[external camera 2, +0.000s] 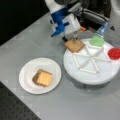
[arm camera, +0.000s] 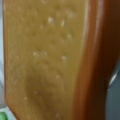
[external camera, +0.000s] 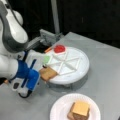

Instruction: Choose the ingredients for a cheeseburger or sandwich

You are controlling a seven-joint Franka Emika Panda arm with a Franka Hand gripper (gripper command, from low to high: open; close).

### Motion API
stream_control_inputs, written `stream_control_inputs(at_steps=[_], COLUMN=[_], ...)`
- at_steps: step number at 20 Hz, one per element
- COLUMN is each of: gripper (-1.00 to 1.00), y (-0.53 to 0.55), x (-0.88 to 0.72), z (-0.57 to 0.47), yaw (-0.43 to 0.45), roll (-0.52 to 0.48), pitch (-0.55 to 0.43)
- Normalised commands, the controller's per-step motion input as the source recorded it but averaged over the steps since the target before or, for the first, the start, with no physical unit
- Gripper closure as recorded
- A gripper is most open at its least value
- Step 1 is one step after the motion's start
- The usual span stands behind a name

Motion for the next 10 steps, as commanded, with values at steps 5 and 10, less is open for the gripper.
stream_control_inputs(at_steps=[5, 10], gripper=[-1.00, 1.00], y=[-0.13, -0.09], x=[0.12, 0.09], z=[-0.02, -0.06], yaw=[0.025, 0.015], roll=[0.271, 0.240], pitch=[-0.050, -0.048])
